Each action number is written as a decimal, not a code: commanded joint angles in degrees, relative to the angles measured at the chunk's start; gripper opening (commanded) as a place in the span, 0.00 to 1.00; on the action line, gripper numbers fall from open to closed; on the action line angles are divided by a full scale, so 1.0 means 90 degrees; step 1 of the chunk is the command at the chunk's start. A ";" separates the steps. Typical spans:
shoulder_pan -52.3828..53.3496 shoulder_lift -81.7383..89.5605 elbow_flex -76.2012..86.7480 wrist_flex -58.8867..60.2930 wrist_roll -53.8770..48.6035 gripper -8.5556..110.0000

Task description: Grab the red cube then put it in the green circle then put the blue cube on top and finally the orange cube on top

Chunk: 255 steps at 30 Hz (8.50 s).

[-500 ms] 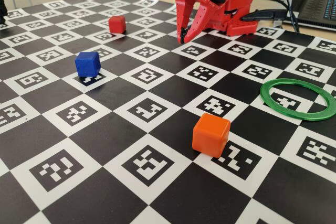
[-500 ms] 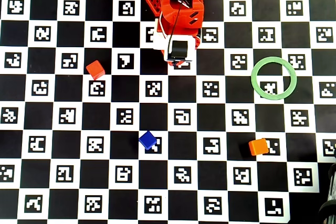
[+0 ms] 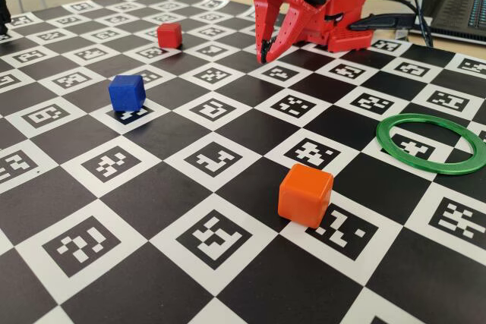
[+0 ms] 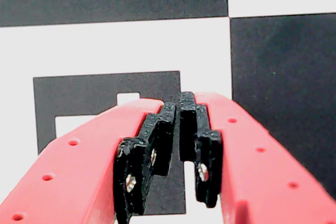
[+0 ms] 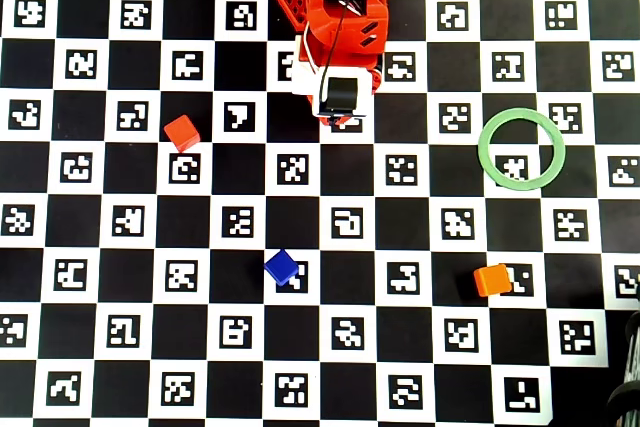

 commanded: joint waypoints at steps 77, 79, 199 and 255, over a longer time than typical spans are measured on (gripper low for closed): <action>0.0244 -0.3525 -0.5664 0.0654 0.4395 0.02; 0.0352 -0.4072 -0.6436 0.1123 0.4619 0.02; 0.5791 -1.1523 -0.7568 -0.1592 0.0840 0.44; 0.5596 -1.1279 -0.8184 -0.0977 0.1563 0.10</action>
